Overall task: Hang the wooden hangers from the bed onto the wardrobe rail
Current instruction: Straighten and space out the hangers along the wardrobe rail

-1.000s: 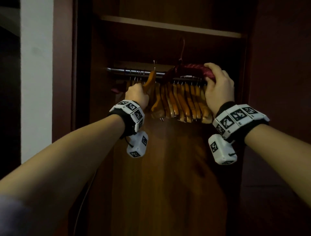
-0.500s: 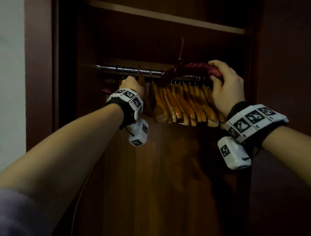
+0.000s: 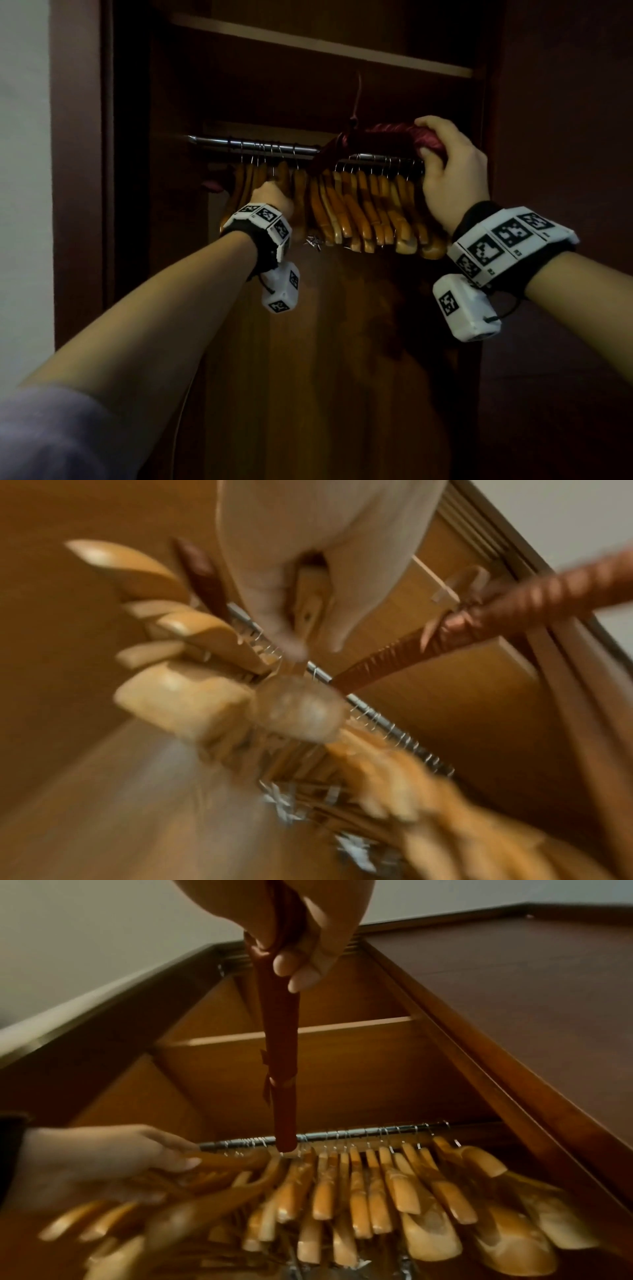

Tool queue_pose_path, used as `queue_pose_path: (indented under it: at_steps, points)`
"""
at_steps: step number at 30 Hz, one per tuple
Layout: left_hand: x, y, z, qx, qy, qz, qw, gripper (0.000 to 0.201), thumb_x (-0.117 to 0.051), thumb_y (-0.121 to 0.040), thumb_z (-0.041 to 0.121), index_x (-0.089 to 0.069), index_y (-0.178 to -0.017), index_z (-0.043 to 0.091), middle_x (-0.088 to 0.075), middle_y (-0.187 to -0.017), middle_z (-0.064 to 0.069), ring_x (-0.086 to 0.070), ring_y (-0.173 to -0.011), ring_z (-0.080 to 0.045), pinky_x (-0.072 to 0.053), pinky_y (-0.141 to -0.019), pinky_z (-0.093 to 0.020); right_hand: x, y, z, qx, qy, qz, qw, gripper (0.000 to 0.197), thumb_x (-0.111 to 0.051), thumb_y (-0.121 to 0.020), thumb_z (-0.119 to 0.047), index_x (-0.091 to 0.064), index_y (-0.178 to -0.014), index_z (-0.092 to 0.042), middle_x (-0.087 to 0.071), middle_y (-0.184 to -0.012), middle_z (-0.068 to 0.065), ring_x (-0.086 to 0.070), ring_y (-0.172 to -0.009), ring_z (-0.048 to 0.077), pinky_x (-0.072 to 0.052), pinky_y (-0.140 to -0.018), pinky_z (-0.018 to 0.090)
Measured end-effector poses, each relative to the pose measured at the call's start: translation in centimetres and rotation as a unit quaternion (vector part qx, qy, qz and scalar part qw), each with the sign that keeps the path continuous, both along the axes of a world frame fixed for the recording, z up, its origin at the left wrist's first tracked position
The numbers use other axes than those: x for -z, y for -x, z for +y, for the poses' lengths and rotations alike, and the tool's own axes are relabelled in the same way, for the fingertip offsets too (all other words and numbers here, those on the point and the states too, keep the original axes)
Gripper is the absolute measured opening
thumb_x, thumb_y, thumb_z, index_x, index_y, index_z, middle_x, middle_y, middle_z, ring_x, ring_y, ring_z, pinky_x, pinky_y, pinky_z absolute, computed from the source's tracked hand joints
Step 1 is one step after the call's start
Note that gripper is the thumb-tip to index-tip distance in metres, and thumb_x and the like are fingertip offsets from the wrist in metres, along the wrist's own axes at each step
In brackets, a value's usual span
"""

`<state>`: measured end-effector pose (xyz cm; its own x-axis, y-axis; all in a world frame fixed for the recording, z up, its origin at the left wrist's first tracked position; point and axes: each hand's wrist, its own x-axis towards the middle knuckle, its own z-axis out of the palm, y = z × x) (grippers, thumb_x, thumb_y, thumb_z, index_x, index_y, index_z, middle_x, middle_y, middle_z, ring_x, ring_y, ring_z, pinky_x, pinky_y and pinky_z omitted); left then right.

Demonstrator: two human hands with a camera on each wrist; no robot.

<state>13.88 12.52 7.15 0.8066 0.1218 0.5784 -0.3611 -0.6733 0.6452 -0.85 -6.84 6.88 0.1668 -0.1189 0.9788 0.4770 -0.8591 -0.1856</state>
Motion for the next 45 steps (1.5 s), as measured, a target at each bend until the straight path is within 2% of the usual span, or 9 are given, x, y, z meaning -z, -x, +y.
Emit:
queue_pose_path:
  at_steps: [3, 5, 9, 22, 31, 35, 39, 41, 45]
  points:
    - [0.6, 1.2, 0.2, 0.026, 0.034, -0.013, 0.999, 0.044, -0.050, -0.095, 0.035, -0.047, -0.131, 0.010, -0.055, -0.129, -0.013, -0.052, -0.117, -0.031, -0.044, -0.090, -0.037, 0.0, 0.9, 0.1, -0.021, -0.012, -0.022, 0.999, 0.039, -0.045, -0.093, -0.005, -0.053, -0.129, -0.019, -0.057, -0.119, 0.006, -0.051, -0.105, 0.007, -0.042, -0.093, 0.018]
    - [1.0, 2.3, 0.8, 0.017, 0.051, -0.041, 0.998, 0.044, -0.045, -0.096, 0.040, -0.051, -0.125, 0.008, -0.057, -0.125, -0.014, -0.053, -0.114, -0.033, -0.043, -0.085, -0.035, -0.1, 1.1, 0.7, -0.033, -0.010, -0.029, 0.999, 0.039, -0.045, -0.093, -0.006, -0.053, -0.129, -0.019, -0.057, -0.120, 0.005, -0.051, -0.107, 0.008, -0.039, -0.092, 0.013]
    - [1.4, 4.6, 3.7, -0.025, 0.076, -0.078, 0.994, 0.038, -0.044, -0.097, 0.036, -0.055, -0.120, 0.009, -0.060, -0.118, -0.013, -0.056, -0.109, -0.031, -0.039, -0.077, -0.032, 0.0, 0.9, 2.8, -0.068, 0.003, -0.031, 0.997, 0.039, -0.045, -0.093, -0.005, -0.053, -0.130, -0.016, -0.057, -0.121, 0.006, -0.051, -0.110, 0.008, -0.033, -0.087, 0.000]
    - [3.9, 8.0, 12.8, -0.130, 0.067, -0.093, 0.985, 0.035, -0.047, -0.096, 0.035, -0.052, -0.119, 0.009, -0.059, -0.116, -0.013, -0.057, -0.105, -0.030, -0.043, -0.079, -0.033, 1.3, -3.0, 12.0, -0.102, 0.043, 0.009, 0.994, 0.041, -0.043, -0.096, -0.010, -0.046, -0.136, -0.018, -0.054, -0.124, 0.006, -0.053, -0.112, 0.018, -0.030, -0.080, 0.008]
    - [2.8, 7.7, 15.5, -0.151, -0.072, -0.147, 0.975, 0.032, -0.046, -0.096, 0.026, -0.056, -0.118, 0.007, -0.060, -0.116, -0.017, -0.056, -0.106, -0.036, -0.044, -0.085, -0.038, -0.3, -7.5, 16.8, -0.029, 0.088, 0.059, 0.994, 0.043, -0.040, -0.098, -0.015, -0.037, -0.141, -0.019, -0.052, -0.127, 0.009, -0.054, -0.113, 0.026, -0.046, -0.088, 0.033]
    - [2.0, 7.6, 16.5, -0.174, -0.182, -0.265, 0.931, 0.026, -0.043, -0.095, 0.017, -0.063, -0.106, 0.007, -0.063, -0.107, -0.012, -0.056, -0.100, -0.032, -0.041, -0.075, -0.036, -1.0, -10.4, 18.4, -0.005, 0.106, 0.081, 0.991, 0.044, -0.042, -0.098, -0.013, -0.037, -0.141, -0.018, -0.053, -0.128, 0.011, -0.053, -0.116, 0.028, -0.045, -0.090, 0.035]
    - [1.4, 6.5, 18.6, -0.213, -0.314, -0.331, 0.864, 0.028, -0.045, -0.090, 0.012, -0.066, -0.106, 0.003, -0.060, -0.121, -0.016, -0.046, -0.121, -0.033, -0.035, -0.100, -0.041, -1.6, -12.9, 19.7, 0.011, 0.120, 0.105, 0.987, 0.042, -0.042, -0.098, -0.014, -0.038, -0.140, -0.017, -0.055, -0.127, 0.011, -0.051, -0.117, 0.030, -0.044, -0.092, 0.038]
    - [1.5, 6.0, 19.3, -0.214, -0.336, -0.325, 0.858, 0.031, -0.050, -0.088, 0.007, -0.062, -0.116, 0.001, -0.047, -0.138, -0.019, -0.034, -0.134, -0.033, -0.024, -0.112, -0.042, -1.9, -13.8, 20.2, 0.020, 0.132, 0.109, 0.985, 0.042, -0.043, -0.097, -0.012, -0.039, -0.139, -0.018, -0.055, -0.126, 0.011, -0.051, -0.117, 0.030, -0.043, -0.093, 0.038]
    - [2.7, 5.1, 19.9, -0.204, -0.331, -0.334, 0.859, 0.039, -0.049, -0.087, 0.001, -0.055, -0.126, 0.001, -0.032, -0.150, -0.018, -0.018, -0.143, -0.028, -0.017, -0.115, -0.037, -2.7, -15.2, 21.6, 0.059, 0.153, 0.121, 0.979, 0.043, -0.044, -0.097, -0.011, -0.040, -0.139, -0.019, -0.058, -0.124, 0.010, -0.053, -0.116, 0.029, -0.046, -0.089, 0.037]
